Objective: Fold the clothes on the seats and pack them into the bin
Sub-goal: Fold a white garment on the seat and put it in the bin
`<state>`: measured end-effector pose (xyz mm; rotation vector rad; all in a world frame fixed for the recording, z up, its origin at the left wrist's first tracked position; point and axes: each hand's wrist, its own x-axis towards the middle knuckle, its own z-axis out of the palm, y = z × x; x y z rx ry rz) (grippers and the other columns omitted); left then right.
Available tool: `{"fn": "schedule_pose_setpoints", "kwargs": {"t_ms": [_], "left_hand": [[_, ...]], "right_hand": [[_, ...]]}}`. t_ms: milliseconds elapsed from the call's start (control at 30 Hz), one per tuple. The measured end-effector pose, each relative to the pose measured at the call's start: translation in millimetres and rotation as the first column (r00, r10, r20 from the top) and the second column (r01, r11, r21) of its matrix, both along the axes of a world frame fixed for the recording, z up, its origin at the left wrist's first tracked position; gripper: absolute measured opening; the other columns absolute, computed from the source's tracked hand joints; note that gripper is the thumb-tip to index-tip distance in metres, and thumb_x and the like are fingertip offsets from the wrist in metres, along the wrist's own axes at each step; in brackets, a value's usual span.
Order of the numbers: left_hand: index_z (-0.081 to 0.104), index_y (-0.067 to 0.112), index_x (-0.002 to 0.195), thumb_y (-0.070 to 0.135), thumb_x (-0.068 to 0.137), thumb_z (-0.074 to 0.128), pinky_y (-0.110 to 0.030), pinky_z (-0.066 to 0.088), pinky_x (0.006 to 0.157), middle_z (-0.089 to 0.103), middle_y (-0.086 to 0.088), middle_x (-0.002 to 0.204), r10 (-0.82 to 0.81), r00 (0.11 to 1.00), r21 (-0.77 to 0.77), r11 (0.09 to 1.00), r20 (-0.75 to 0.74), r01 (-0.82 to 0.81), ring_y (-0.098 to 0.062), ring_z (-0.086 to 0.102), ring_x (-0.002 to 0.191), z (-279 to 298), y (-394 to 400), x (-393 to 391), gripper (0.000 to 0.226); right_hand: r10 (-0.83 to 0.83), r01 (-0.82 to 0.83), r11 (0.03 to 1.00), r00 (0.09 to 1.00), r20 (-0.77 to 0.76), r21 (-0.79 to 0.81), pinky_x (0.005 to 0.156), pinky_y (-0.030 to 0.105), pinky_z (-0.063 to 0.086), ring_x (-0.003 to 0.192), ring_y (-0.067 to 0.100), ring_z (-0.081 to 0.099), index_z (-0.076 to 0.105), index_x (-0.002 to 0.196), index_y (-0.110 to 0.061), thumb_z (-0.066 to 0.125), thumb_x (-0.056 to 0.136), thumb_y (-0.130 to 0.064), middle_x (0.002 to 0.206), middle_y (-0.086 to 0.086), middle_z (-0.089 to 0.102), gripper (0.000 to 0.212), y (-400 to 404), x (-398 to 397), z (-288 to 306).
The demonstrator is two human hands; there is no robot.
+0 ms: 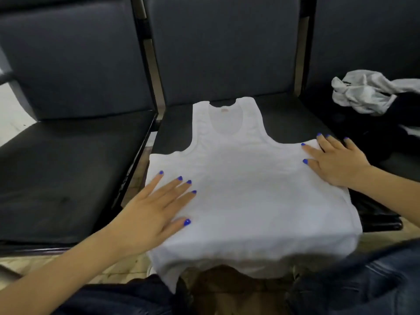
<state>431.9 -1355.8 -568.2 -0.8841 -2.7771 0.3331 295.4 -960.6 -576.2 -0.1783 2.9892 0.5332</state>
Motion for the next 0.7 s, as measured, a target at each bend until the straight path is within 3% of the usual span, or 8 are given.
{"fn": "schedule_pose_setpoints", "kwargs": {"t_ms": [67,167,200,267,333,400,533,700], "left_hand": [[0.041,0.014,0.144,0.059,0.095,0.032,-0.048,0.022,0.111,0.040,-0.007,0.148,-0.157,0.986,-0.112,0.980,0.059,0.163,-0.025,0.036,0.138,-12.1,5.0,7.7,0.067],[0.015,0.018,0.153,0.060,0.088,0.050,-0.047,0.022,0.113,0.022,-0.007,0.158,-0.157,0.983,-0.184,0.968,0.100,0.173,-0.026,0.027,0.143,-31.0,-5.0,9.6,0.084],[0.010,0.019,0.154,0.057,0.085,0.058,-0.047,0.024,0.113,0.019,-0.007,0.158,-0.141,0.984,-0.189,0.969,0.113,0.160,-0.027,0.027,0.142,-33.8,-6.9,9.1,0.091],[0.007,0.021,0.154,0.053,0.079,0.068,-0.048,0.034,0.111,0.020,-0.007,0.157,-0.121,0.984,-0.177,0.974,0.128,0.143,-0.029,0.032,0.140,-33.7,-6.0,9.7,0.102],[0.006,0.021,0.154,0.054,0.076,0.070,-0.048,0.039,0.107,0.020,-0.007,0.156,-0.127,0.985,-0.173,0.974,0.118,0.146,-0.029,0.036,0.138,-28.9,-3.7,9.8,0.106],[0.008,0.021,0.154,0.057,0.074,0.069,-0.046,0.037,0.109,0.020,-0.006,0.156,-0.119,0.985,-0.188,0.972,0.123,0.141,-0.028,0.035,0.138,-25.7,-6.5,10.6,0.107],[0.008,0.021,0.154,0.058,0.072,0.067,-0.038,0.018,0.114,0.027,-0.002,0.156,-0.062,0.984,-0.124,0.989,0.165,0.083,-0.019,0.026,0.141,-25.8,-29.7,12.4,0.107],[0.016,0.024,0.153,0.052,0.064,0.075,-0.035,0.012,0.115,0.028,0.001,0.156,0.027,0.984,-0.101,0.995,0.176,-0.009,-0.017,0.021,0.143,-18.1,-56.1,17.5,0.110]], "right_hand": [[0.078,-0.075,0.996,0.994,-0.071,0.043,0.116,0.050,0.013,0.146,0.028,0.014,0.020,0.151,-0.022,0.015,0.101,-0.048,0.159,0.016,0.011,0.057,-5.6,6.3,4.1],[0.218,-0.241,0.969,0.940,-0.261,-0.059,0.112,0.057,0.019,0.138,0.035,0.035,0.044,0.141,-0.008,0.021,0.098,-0.048,0.148,0.023,0.035,0.063,-25.1,26.4,11.3],[0.227,-0.257,0.958,0.951,-0.212,-0.126,0.115,0.053,0.013,0.142,0.030,0.028,0.033,0.148,-0.012,0.027,0.098,-0.049,0.152,0.018,0.030,0.062,-31.1,38.2,15.3],[0.300,-0.217,0.908,0.934,0.195,-0.357,0.118,0.035,0.003,0.148,0.018,0.003,-0.001,0.152,-0.028,0.042,0.087,-0.065,0.160,0.002,0.006,0.086,-35.0,61.1,19.2],[0.411,-0.195,0.881,0.765,0.495,-0.431,0.113,0.021,-0.006,0.144,0.008,-0.019,-0.026,0.138,-0.047,0.039,0.055,-0.093,0.154,-0.011,-0.021,0.115,-37.7,77.5,24.0],[0.478,-0.329,0.873,0.721,0.501,-0.360,0.110,0.019,-0.014,0.139,0.005,-0.028,-0.035,0.126,-0.053,0.029,0.042,-0.100,0.149,-0.012,-0.034,0.115,-25.4,80.6,15.3],[0.417,-0.329,0.902,0.833,0.363,-0.280,0.101,0.014,-0.028,0.134,-0.001,-0.028,-0.036,0.129,-0.046,0.053,0.077,-0.073,0.144,-0.018,-0.032,0.106,0.3,87.2,1.1],[0.263,-0.263,0.964,0.908,0.326,-0.046,0.110,0.030,-0.021,0.132,0.000,-0.029,-0.046,0.123,-0.042,0.057,0.076,-0.064,0.141,-0.016,-0.036,0.115,34.6,97.6,8.0]]}}
